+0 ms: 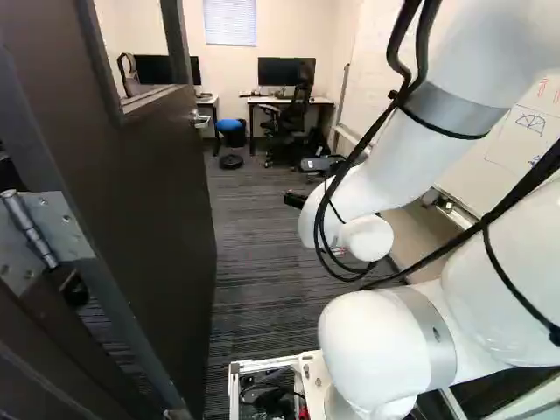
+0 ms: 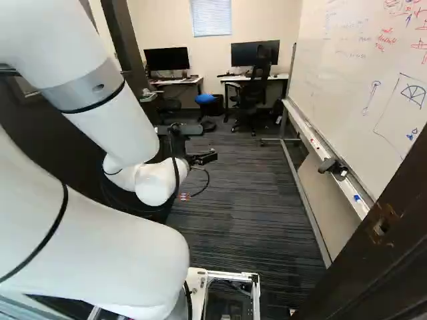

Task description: Open the door and move inside

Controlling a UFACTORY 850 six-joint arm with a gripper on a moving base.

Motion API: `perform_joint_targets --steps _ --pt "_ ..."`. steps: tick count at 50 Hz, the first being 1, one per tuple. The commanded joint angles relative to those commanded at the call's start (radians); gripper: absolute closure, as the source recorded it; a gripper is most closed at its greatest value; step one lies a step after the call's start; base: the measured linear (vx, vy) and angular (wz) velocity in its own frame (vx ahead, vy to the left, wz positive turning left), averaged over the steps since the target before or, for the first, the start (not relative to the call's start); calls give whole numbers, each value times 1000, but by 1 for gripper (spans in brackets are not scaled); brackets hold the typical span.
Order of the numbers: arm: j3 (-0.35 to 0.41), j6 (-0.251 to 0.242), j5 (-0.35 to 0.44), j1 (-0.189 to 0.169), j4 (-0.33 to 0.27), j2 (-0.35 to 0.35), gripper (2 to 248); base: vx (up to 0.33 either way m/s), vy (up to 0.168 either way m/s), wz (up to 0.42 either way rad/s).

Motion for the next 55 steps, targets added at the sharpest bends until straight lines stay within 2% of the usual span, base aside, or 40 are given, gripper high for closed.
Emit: perform_joint_targets --steps 55 --pt "0 0 0 0 0 0 3 210 -33 -4"
